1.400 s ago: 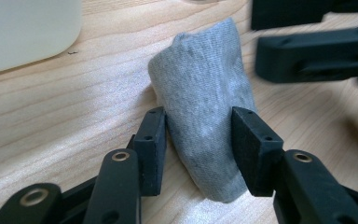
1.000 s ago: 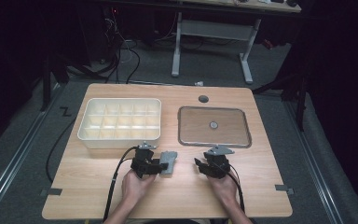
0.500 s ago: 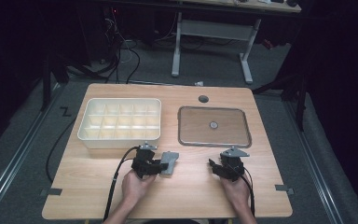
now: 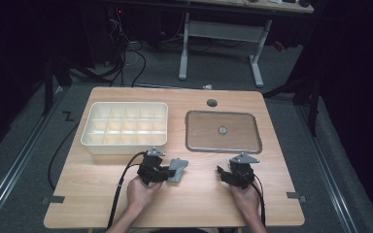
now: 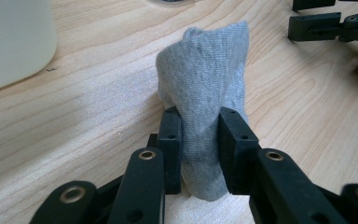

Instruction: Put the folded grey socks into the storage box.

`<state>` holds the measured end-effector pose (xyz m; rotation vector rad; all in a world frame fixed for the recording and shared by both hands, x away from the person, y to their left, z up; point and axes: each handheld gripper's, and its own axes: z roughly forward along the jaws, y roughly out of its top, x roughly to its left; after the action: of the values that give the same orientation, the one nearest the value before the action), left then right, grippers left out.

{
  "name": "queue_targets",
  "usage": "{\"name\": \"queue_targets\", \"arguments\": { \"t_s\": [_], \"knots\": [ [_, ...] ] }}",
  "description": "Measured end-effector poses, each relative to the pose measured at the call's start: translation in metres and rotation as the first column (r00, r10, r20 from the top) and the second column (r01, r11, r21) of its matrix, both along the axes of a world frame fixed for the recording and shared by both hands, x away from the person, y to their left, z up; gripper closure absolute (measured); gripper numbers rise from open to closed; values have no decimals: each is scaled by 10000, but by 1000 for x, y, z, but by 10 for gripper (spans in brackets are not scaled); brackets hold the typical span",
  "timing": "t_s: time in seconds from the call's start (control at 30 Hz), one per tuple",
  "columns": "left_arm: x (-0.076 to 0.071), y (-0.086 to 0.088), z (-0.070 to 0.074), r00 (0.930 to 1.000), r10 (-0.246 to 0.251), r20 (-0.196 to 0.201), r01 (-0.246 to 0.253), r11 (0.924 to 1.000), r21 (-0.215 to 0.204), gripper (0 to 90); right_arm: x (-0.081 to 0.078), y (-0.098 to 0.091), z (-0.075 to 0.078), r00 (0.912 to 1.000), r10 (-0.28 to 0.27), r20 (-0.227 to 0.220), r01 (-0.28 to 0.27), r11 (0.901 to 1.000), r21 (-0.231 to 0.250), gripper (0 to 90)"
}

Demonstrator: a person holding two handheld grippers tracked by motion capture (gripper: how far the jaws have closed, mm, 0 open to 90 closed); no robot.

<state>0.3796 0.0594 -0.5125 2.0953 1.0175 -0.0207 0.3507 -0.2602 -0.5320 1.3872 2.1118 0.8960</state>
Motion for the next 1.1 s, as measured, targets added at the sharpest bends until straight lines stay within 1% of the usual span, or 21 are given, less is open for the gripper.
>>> {"name": "queue_targets", "arguments": {
  "t_s": [0.2, 0.33, 0.47, 0.63, 0.7, 0.77, 0.87, 0.97, 1.1],
  "knots": [
    [-2, 8, 7, 9999, 50, 162, -48, 9999, -142, 732, 0, 0, 0, 10000, 17, -14, -17, 10000, -2, 401],
    [-3, 15, 12, 9996, 204, 179, -197, 9991, -365, 733, 0, 0, 0, 10000, 19, -17, -19, 10000, 0, 400],
    [-6, 23, 17, 9989, 386, 278, -367, 9972, -657, 733, 0, 0, 0, 10000, 33, 1, -33, 10000, -8, 399],
    [-6, 33, 22, 9983, 513, 266, -497, 9970, -592, 733, 0, 1, 0, 10000, 67, -1, -67, 10000, -4, 399],
    [-6, 37, 24, 9981, 574, 217, -558, 9960, -694, 733, 0, 1, 0, 10000, 75, -10, -75, 10000, 18, 398],
    [-7, 41, 26, 9973, 708, 214, -691, 9950, -721, 733, 0, 1, 0, 10000, 85, -7, -85, 10000, 9, 397],
    [-7, 46, 27, 9970, 765, 114, -754, 9943, -758, 734, 0, 1, 0, 10000, 85, -5, -85, 10000, 11, 398],
    [-7, 51, 28, 9966, 816, 114, -805, 9940, -744, 734, 0, 1, 0, 10000, 88, -8, -88, 10000, 13, 398],
    [-8, 55, 29, 9960, 888, 122, -875, 9926, -847, 733, 0, 1, 0, 10000, 93, -14, -93, 10000, 14, 397]
  ]
}}
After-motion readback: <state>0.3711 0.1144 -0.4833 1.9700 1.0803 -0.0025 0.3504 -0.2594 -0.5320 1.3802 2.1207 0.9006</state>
